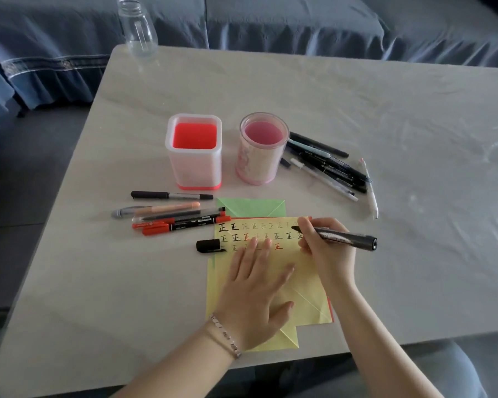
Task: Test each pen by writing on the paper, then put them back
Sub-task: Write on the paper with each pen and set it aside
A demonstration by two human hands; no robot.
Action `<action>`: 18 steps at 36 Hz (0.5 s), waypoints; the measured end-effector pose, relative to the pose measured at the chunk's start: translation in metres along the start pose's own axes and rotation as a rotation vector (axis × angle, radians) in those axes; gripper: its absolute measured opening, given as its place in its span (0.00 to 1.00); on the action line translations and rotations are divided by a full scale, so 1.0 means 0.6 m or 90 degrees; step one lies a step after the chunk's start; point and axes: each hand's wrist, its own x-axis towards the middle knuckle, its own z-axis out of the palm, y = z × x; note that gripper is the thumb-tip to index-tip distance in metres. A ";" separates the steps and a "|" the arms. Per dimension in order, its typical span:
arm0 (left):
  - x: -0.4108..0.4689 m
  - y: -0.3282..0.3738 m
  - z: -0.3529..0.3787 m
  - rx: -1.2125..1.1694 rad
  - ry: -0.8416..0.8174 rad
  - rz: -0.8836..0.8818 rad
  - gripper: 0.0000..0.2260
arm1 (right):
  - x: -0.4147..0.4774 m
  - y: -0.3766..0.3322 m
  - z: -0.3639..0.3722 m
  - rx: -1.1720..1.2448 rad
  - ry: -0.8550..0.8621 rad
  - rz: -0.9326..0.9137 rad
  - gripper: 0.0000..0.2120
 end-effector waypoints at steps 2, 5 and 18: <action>0.001 0.001 -0.002 -0.003 0.005 0.000 0.24 | 0.003 0.006 0.009 -0.019 0.036 0.015 0.10; 0.002 0.000 -0.002 -0.023 0.020 -0.005 0.24 | 0.007 0.021 0.019 -0.076 0.092 -0.010 0.16; 0.000 0.004 -0.003 -0.017 0.016 -0.025 0.26 | 0.003 0.039 0.017 -0.181 0.112 -0.131 0.19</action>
